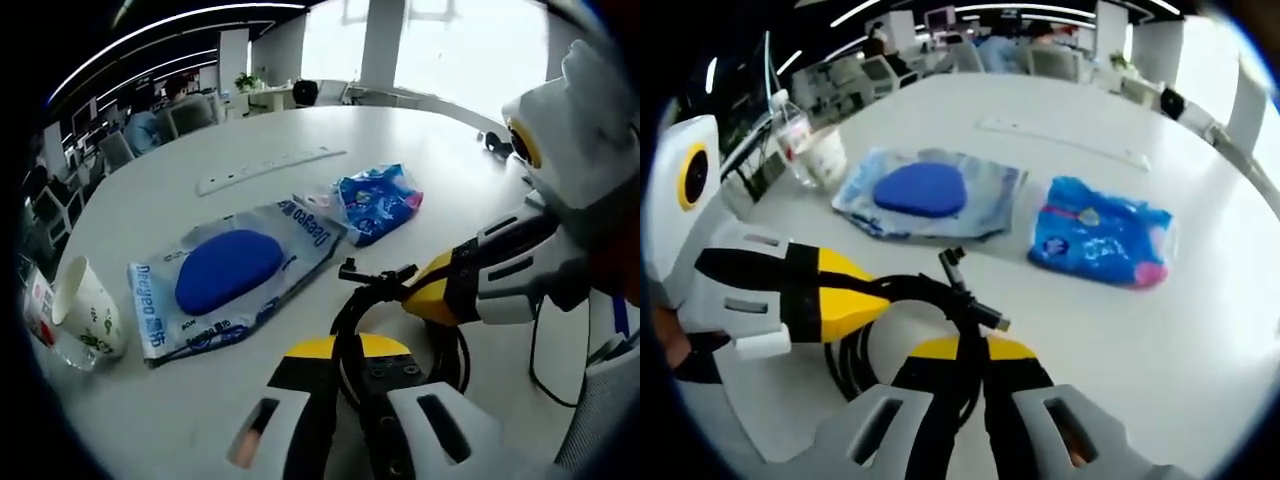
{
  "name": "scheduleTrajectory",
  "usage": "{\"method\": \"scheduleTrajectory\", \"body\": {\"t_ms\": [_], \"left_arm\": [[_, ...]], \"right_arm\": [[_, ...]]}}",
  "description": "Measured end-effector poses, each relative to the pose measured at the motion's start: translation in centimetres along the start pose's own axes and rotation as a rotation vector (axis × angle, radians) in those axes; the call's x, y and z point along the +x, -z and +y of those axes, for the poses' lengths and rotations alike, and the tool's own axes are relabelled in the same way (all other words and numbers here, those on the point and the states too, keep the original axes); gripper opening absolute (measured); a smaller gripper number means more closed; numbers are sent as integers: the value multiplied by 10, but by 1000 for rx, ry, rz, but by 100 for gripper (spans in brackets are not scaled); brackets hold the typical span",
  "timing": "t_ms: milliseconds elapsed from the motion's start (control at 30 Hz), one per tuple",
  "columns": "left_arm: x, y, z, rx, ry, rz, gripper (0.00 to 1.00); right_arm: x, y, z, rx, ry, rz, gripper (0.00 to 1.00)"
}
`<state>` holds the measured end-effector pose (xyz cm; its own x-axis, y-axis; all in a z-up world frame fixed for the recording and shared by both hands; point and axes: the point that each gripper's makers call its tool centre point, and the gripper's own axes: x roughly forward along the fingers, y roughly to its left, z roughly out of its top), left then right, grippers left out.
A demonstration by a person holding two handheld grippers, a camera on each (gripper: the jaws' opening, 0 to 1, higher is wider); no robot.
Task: Arrange the tabletop items into an orderly group along one side of the table until the central work area is clear of visible clutter.
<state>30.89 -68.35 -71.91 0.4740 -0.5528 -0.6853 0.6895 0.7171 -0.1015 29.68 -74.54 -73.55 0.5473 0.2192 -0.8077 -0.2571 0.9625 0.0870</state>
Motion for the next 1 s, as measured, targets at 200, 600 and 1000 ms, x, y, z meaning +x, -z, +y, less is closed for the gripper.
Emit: {"method": "scheduleTrajectory", "body": {"t_ms": [200, 600, 1000], "left_arm": [[4, 0, -1, -3, 3, 4, 5], [11, 6, -4, -10, 2, 21, 6], [16, 6, -7, -16, -5, 14, 7]], "right_arm": [[2, 0, -5, 11, 1, 7, 3], [7, 2, -10, 29, -1, 16, 4], [10, 0, -18, 50, 13, 6, 6]]}}
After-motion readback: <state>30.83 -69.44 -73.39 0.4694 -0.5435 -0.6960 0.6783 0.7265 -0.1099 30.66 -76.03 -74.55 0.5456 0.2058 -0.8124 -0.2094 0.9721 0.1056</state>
